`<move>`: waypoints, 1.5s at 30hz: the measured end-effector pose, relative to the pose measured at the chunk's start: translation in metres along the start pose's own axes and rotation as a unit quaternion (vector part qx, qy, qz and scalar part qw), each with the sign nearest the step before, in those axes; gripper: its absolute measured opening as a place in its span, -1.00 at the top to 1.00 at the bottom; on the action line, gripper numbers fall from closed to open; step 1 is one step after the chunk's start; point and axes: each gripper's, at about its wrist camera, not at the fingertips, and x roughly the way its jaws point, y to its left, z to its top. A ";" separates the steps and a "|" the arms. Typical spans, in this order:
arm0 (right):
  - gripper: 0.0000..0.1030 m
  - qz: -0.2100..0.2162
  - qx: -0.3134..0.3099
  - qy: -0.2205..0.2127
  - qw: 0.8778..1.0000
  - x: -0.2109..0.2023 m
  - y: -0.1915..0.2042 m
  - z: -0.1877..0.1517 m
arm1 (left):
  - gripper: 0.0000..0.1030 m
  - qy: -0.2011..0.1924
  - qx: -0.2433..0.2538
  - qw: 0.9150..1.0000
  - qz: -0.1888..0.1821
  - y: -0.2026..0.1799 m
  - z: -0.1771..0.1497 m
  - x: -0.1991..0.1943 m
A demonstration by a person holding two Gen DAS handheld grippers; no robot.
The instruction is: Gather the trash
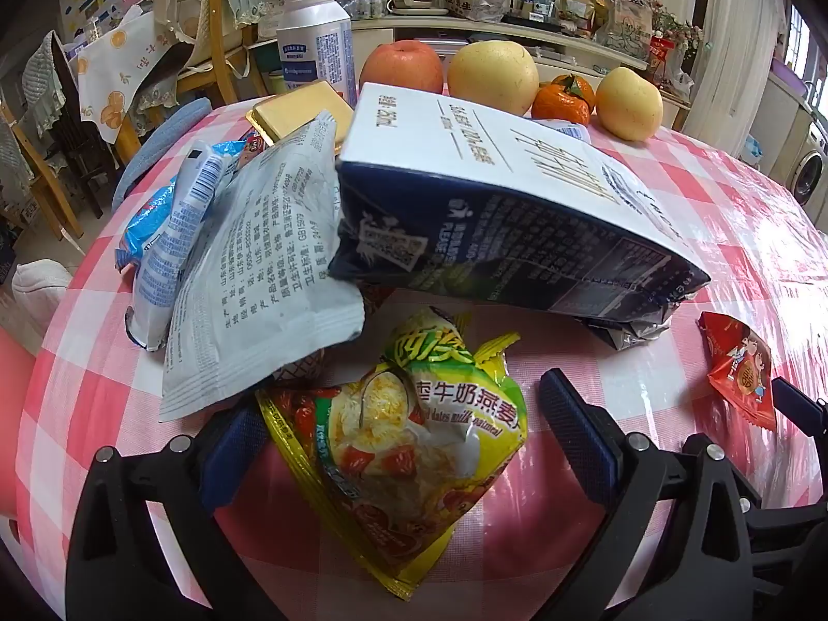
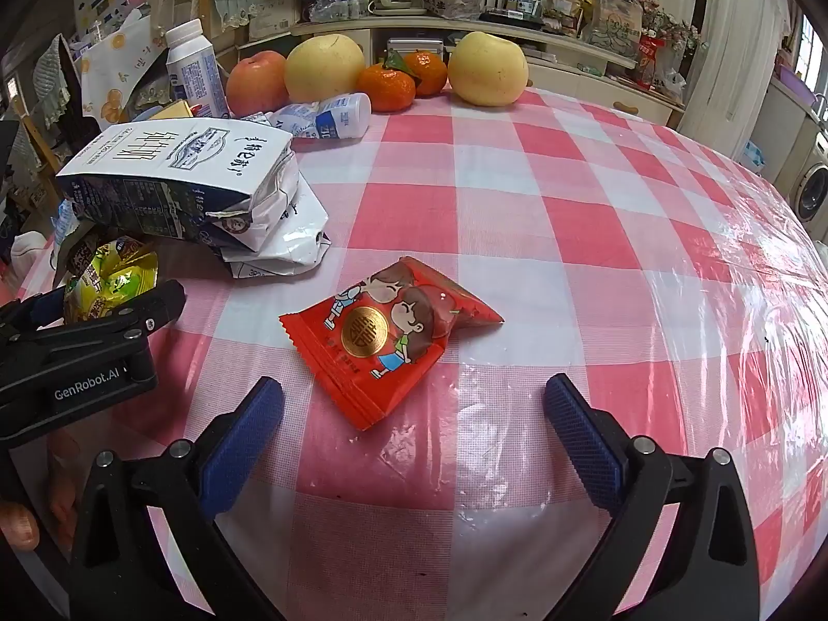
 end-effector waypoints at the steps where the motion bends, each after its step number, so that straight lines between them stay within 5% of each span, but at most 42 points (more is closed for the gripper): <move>1: -0.93 0.000 0.000 0.000 1.000 0.000 0.000 0.000 | -0.94 0.000 0.005 1.000 -0.003 0.000 0.000 0.000; 17: -0.93 0.000 0.000 0.000 1.000 0.000 0.000 0.000 | -0.93 -0.056 0.033 0.998 0.010 0.026 -0.015 -0.032; 36: -0.93 -0.016 0.023 0.012 1.000 -0.001 0.001 0.002 | -0.94 -0.152 -0.008 0.988 -0.033 0.063 -0.003 -0.110; 45: -0.93 -0.056 0.023 -0.152 0.987 -0.085 0.020 0.020 | -0.93 -0.190 -0.029 0.981 -0.039 0.083 0.002 -0.139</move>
